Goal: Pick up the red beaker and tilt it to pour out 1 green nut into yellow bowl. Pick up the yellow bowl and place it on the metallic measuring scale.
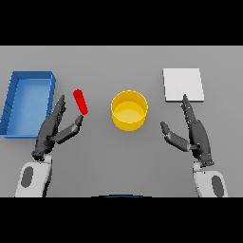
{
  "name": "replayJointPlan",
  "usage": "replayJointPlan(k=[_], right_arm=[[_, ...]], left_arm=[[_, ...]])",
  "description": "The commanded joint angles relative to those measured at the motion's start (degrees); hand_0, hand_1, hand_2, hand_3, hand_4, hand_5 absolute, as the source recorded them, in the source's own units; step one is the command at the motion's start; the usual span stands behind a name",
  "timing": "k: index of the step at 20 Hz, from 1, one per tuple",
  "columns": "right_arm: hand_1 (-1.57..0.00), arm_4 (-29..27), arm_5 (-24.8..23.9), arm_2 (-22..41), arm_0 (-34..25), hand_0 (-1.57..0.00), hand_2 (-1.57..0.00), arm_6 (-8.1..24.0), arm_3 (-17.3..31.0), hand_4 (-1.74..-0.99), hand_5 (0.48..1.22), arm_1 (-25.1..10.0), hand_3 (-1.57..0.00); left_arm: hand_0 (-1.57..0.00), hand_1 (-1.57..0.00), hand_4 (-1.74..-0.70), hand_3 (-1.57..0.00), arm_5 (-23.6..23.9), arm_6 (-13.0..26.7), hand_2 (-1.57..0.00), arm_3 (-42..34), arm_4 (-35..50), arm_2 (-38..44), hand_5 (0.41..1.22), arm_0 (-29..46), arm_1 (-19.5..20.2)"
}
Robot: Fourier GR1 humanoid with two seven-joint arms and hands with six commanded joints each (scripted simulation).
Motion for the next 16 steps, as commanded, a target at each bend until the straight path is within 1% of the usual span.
replayJointPlan(k=[1, 5, 6, 9, 11, 13, 14, 16], right_arm=[[0.0, 0.05, -0.18, 0.04, -0.01, 0.0, 0.0, 0.21, 0.3, -1.219, 0.626, 0.33, 0.0], [0.0, -0.48, 0.16, -0.2, -0.44, 0.0, 0.0, 0.1, 0.43, -1.229, 0.626, 0.23, 0.0], [0.0, -0.56, -0.05, -0.58, -0.27, 0.0, 0.0, -0.21, 0.23, -1.227, 0.625, -0.02, 0.0], [0.0, -0.15, 0.03, -0.02, 0.05, 0.0, 0.0, 0.12, 0.02, -1.222, 0.627, 0.25, 0.0], [0.0, 0.3, -0.2, 0.42, 0.14, 0.0, 0.0, 0.29, 0.21, -1.227, 0.63, 0.79, 0.0], [0.0, -0.27, 0.01, 0.1, 0.15, 0.0, 0.0, 0.74, -0.51, -1.231, 0.633, 0.52, 0.0], [0.0, -0.58, 0.27, 0.0, 0.83, 0.0, 0.0, 0.26, -1.1, -1.233, 0.634, 0.28, 0.0], [0.0, -0.5, 0.4, -0.02, 0.68, 0.0, 0.0, 0.55, -0.51, -1.238, 0.638, 0.2, 0.0]], left_arm=[[0.0, 0.0, -1.18, 0.0, -0.07, -0.28, 0.0, 2.67, -0.29, 0.17, 0.648, -2.11, -0.16], [0.0, 0.0, -1.18, 0.0, -0.06, -3.2, 0.0, 10.41, -0.66, 1.58, 0.636, -7.76, -0.09], [0.0, 0.0, -1.18, 0.0, -0.38, -4.58, 0.0, 11.86, -0.61, 1.88, 0.637, -8.83, 0.18], [0.0, 0.0, -1.2, 0.0, 0.62, -5.09, 0.0, 16.06, -2.12, 1.69, 0.651, -12.5, -0.54], [0.0, 0.0, -1.2, 0.0, 1.54, -4.3, 0.0, 18.87, -3.09, 2.12, 0.657, -15.6, -0.3], [0.0, 0.0, -1.2, 0.0, 1.61, -5.14, 0.0, 21.31, -3.15, 2.55, 0.663, -17.02, -0.36], [0.0, 0.0, -1.2, 0.0, 2.01, -5.12, 0.0, 22.56, -3.56, 2.74, 0.664, -18.25, -0.23], [0.0, 0.0, -1.2, 0.0, 3.22, -5.19, 0.0, 24.9, -3.99, 2.99, 0.671, -20.19, -1.21]])
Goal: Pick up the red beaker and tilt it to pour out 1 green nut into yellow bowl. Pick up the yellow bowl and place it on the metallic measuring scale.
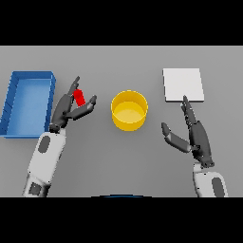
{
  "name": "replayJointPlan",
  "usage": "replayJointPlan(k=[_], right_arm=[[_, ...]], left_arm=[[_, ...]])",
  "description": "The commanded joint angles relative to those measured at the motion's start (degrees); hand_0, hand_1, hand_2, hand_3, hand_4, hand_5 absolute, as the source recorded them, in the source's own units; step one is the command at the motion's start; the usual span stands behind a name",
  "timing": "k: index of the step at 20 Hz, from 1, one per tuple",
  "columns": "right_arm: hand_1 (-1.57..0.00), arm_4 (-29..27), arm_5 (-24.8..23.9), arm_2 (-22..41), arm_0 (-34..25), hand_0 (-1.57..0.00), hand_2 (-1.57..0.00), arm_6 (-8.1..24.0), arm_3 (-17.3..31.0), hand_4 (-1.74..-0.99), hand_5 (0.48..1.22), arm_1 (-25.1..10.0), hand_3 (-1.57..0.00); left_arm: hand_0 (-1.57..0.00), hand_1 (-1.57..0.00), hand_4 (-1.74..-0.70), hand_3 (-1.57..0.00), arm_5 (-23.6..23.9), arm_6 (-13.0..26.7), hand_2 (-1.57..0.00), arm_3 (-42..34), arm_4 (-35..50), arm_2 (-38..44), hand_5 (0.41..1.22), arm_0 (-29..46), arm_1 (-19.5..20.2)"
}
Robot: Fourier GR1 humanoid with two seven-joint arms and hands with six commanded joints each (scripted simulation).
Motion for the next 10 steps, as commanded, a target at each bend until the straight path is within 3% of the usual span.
replayJointPlan(k=[1, 7, 8, 10], right_arm=[[0.0, -0.05, -0.04, -0.23, 0.03, 0.0, 0.0, 0.03, 0.01, -1.24, 0.639, -0.22, 0.0], [0.0, -0.41, -0.3, -0.72, 0.22, 0.0, 0.0, 0.5, -0.18, -1.246, 0.646, -0.31, 0.0], [0.0, -0.43, -0.44, -0.79, -0.36, 0.0, 0.0, 0.95, -0.3, -1.244, 0.644, -0.28, 0.0], [0.0, -0.47, -0.52, -0.73, -0.09, 0.0, 0.0, 0.08, -0.16, -1.24, 0.645, -0.04, 0.0]], left_arm=[[0.0, 0.0, -1.21, 0.0, 0.3, -1.44, 0.0, 1.17, -0.01, 0.31, 0.673, -0.4, -0.1], [0.0, 0.0, -1.3, 0.0, 0.49, -8.16, -0.01, 8.38, 3.43, 4.19, 0.719, -4.02, -1.72], [0.0, -0.01, -1.33, -0.04, 0.76, -8.45, -0.05, 9.92, 3.73, 4.68, 0.738, -4.78, -2.25], [-0.21, -0.23, -1.4, -0.25, 1.52, -10.44, -0.29, 11.15, 4.21, 5.47, 0.787, -5.24, -2.95]])
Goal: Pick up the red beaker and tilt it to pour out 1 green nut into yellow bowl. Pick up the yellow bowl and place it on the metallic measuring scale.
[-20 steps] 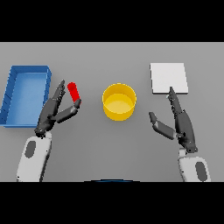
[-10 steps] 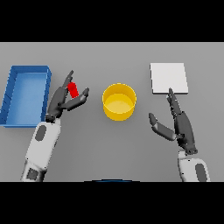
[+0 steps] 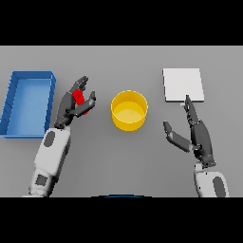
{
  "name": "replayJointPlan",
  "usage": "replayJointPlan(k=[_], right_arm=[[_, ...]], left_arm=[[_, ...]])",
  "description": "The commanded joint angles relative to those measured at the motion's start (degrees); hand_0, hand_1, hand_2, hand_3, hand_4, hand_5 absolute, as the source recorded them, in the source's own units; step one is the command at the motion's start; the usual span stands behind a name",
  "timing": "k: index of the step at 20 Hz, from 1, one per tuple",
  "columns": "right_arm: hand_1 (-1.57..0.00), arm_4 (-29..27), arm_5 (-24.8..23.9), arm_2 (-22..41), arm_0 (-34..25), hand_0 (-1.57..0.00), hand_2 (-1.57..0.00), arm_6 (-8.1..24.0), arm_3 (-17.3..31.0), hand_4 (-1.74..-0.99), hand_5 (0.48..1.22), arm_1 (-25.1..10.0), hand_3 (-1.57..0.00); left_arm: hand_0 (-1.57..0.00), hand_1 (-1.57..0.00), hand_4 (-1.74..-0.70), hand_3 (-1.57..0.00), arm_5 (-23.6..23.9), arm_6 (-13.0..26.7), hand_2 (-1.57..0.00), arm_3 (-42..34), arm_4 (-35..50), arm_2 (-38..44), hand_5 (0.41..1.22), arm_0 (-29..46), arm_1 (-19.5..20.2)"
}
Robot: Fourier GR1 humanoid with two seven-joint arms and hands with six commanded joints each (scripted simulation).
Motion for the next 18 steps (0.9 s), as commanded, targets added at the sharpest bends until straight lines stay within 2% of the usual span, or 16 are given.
replayJointPlan(k=[1, 3, 5, 7, 10, 11, 15, 18], right_arm=[[0.0, 0.19, -0.32, -0.46, -0.33, 0.0, 0.0, 0.27, 0.23, -1.236, 0.647, -0.42, 0.0], [0.0, -0.21, 0.09, -0.63, -0.3, 0.0, 0.0, 0.47, 0.39, -1.239, 0.648, -0.67, 0.0], [0.0, 0.08, 0.01, -0.37, -0.26, 0.0, 0.0, 0.66, 0.02, -1.239, 0.648, -0.58, 0.0], [0.0, 0.26, -0.01, 0.01, -0.4, 0.0, 0.0, -0.23, 0.69, -1.242, 0.65, -0.04, 0.0], [0.0, -0.9, 0.3, -0.31, -0.22, 0.0, 0.0, -0.4, 0.0, -1.255, 0.644, 0.19, 0.0], [0.0, -1.4, 0.53, -0.66, 0.04, 0.0, 0.0, -0.08, -0.34, -1.251, 0.641, -0.13, 0.0], [0.0, 0.59, -0.35, 0.27, 0.27, 0.0, 0.0, 0.15, -0.28, -1.238, 0.643, 0.18, 0.0], [0.0, 0.97, -0.29, 0.45, 0.35, 0.0, 0.0, -0.99, -0.36, -1.228, 0.645, -0.04, 0.0]], left_arm=[[-0.38, -0.41, -1.41, -0.52, 1.63, -0.15, -0.46, 1.32, -0.35, 0.51, 0.874, -1.03, -0.44], [-0.76, -0.78, -1.52, -0.88, 4.54, 0.56, -0.84, 2.41, -2.78, -0.3, 0.999, -1.58, -0.75], [-1.05, -1.07, -1.59, -1.06, 5.31, 0.03, -1.11, 2.64, -4.88, -1.62, 1.079, -1.97, -0.51], [-1.24, -1.25, -1.64, -1.15, 5.32, 0.24, -1.27, 2.28, -4.61, -1.77, 1.13, -1.9, -0.61], [-1.4, -1.41, -1.54, -1.36, 5.84, 0.76, -1.42, 2.0, -5.02, -2.1, 1.174, -1.84, -0.95], [-1.43, -1.44, -1.58, -1.4, 4.65, -0.61, -1.45, 1.39, -3.63, -1.26, 1.171, -1.75, -0.58], [-1.51, -1.52, -1.68, -1.5, 0.45, -2.03, -1.52, -2.22, 1.96, 0.14, 1.144, -1.57, -0.99], [-1.54, -1.54, -1.71, -1.54, -0.61, 1.32, -1.55, -5.89, 3.29, -0.16, 1.132, -2.37, 0.72]])
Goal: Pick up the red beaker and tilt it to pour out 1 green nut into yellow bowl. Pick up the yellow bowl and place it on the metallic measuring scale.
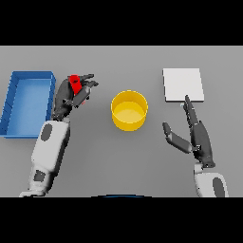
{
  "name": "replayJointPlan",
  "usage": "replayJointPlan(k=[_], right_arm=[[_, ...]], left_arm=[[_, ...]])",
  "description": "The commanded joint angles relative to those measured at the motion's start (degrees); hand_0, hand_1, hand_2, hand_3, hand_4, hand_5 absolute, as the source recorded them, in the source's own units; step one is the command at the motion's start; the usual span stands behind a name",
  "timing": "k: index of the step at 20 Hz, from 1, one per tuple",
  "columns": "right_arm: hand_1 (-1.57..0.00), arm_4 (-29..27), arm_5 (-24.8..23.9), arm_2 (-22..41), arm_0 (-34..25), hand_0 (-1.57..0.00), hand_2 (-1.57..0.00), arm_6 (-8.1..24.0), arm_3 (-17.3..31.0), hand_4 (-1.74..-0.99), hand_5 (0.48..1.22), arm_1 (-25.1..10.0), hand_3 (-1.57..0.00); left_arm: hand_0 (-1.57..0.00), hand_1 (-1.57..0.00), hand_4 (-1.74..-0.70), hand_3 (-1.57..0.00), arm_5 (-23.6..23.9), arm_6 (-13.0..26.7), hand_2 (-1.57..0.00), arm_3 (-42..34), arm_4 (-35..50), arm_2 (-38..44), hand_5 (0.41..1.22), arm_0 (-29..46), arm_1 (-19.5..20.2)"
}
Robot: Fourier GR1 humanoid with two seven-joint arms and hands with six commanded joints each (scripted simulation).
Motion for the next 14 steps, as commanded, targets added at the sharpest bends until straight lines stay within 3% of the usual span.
replayJointPlan(k=[1, 7, 10, 14], right_arm=[[0.0, -0.23, 0.14, -0.18, -0.08, 0.0, 0.0, 0.39, 0.16, -1.227, 0.647, -0.13, 0.0], [0.0, 1.48, -0.63, 0.39, -0.3, 0.0, 0.0, -1.41, 0.5, -1.219, 0.661, -0.21, 0.0], [0.0, 2.2, -1.1, 0.2, -0.33, 0.0, 0.0, -1.1, 0.27, -1.21, 0.664, -0.74, 0.0], [0.0, 1.74, -0.55, -0.15, -0.25, 0.0, 0.0, 0.34, 0.17, -1.19, 0.658, -1.26, 0.0]], left_arm=[[-1.55, -1.55, -1.71, -1.54, -0.87, -0.03, -1.55, -0.84, -0.05, -0.6, 1.132, 0.1, 0.72], [-1.56, -1.56, -1.72, -1.55, -0.98, 2.95, -1.56, -0.22, -2.95, -3.6, 1.138, -2.83, 3.83], [-1.56, -1.56, -1.73, -1.56, -1.4, 3.29, -1.56, 0.31, -6.22, -6.32, 1.134, -4.83, 6.57], [-1.57, -1.57, -1.74, -1.57, -2.96, 7.41, -1.57, 0.33, -13.3, -12.94, 1.12, -7.92, 10.79]])
